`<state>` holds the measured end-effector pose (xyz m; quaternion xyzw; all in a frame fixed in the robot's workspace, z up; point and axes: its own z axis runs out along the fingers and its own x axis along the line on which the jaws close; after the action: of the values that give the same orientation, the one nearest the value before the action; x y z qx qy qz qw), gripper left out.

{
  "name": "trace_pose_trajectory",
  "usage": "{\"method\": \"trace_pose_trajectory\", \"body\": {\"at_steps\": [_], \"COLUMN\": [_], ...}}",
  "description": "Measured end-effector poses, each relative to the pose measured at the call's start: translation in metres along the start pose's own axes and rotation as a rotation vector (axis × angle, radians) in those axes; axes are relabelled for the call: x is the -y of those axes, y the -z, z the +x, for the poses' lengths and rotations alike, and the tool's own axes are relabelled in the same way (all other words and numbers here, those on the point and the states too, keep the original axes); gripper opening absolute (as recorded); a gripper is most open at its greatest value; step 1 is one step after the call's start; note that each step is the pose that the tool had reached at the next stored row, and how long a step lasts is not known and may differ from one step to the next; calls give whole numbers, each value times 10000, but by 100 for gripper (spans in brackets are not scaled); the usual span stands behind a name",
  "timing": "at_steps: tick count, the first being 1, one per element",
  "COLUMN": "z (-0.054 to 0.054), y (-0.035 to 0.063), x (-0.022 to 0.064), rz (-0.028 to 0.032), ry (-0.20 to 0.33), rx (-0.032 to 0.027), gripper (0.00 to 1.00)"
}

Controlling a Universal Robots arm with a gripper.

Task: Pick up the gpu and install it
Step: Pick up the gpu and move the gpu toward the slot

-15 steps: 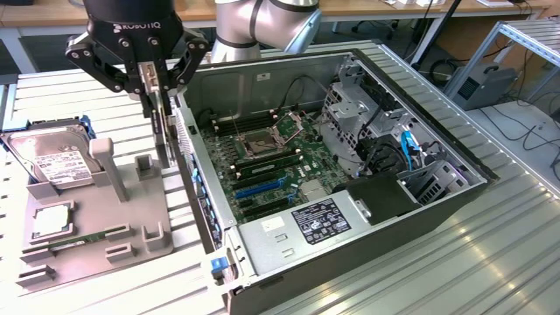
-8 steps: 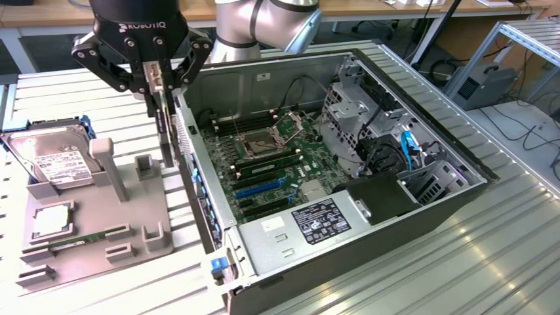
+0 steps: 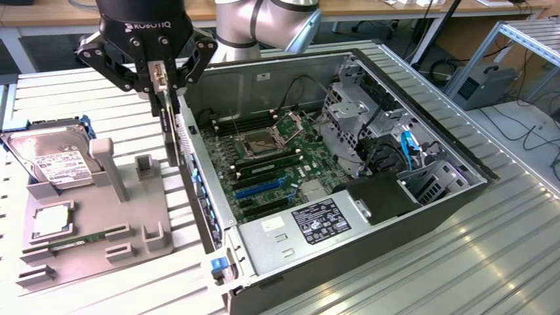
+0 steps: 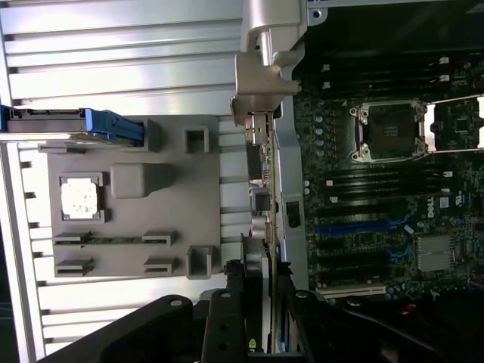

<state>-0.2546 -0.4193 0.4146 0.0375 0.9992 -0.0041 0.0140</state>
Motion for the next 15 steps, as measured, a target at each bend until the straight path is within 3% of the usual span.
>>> {"method": "trace_pose_trajectory", "body": {"at_steps": [5,10,15], "z": [-29,-239,-319], "y": [-1,-6,-9], "x": [-2,-18,-24], "rz": [10,68,81], "ry": [0,1,2], "rx": [1,5,7], "gripper": [27,27,27]}}
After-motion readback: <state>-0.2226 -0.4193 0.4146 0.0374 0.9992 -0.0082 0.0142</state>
